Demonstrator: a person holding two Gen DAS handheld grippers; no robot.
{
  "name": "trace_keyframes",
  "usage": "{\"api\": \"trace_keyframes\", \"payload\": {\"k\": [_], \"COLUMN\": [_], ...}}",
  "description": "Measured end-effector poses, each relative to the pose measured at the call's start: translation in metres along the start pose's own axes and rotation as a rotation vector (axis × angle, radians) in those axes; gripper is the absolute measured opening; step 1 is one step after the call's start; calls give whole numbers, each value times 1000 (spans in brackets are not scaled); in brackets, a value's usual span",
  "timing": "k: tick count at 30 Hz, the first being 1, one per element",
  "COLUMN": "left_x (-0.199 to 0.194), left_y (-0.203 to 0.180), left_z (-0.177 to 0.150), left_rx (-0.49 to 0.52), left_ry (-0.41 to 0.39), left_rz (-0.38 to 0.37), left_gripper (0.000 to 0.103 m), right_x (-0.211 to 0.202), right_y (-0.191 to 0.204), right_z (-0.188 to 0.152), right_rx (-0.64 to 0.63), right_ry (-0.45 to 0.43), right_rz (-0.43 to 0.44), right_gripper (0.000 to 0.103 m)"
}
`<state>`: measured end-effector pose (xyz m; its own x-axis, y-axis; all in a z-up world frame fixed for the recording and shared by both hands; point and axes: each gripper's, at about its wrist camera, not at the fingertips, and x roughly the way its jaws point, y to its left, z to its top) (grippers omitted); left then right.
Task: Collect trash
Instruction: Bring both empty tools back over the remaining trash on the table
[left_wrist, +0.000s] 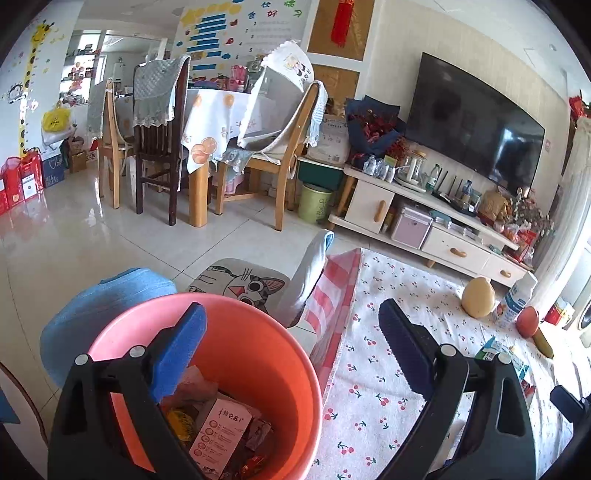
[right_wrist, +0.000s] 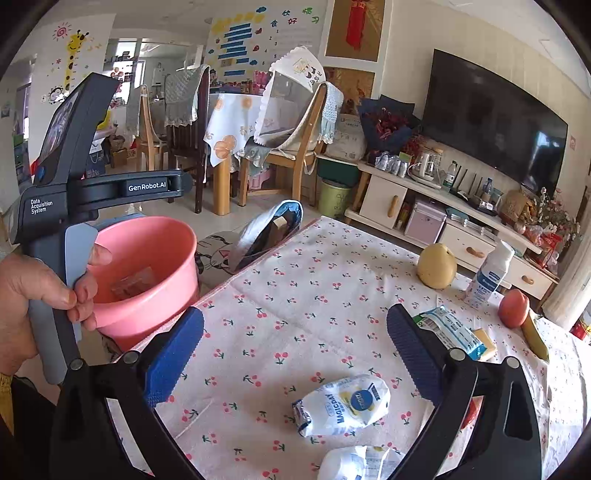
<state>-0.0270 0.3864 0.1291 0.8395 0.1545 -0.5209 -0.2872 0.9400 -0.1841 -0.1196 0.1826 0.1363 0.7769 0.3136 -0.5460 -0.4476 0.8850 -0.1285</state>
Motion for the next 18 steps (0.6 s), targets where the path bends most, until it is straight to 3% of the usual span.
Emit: {"api": "trace_keyframes", "payload": {"k": [18], "left_x": [5], "left_y": [-76], "left_z": [-27], "left_rx": [55], "left_ry": [119], "left_rz": [-178], "left_gripper": [95], "right_x": [-15], "right_y": [-80], "right_z": [-48], "right_rx": [138], "right_ry": [53], "right_rz": [-40], "right_gripper": [98]}}
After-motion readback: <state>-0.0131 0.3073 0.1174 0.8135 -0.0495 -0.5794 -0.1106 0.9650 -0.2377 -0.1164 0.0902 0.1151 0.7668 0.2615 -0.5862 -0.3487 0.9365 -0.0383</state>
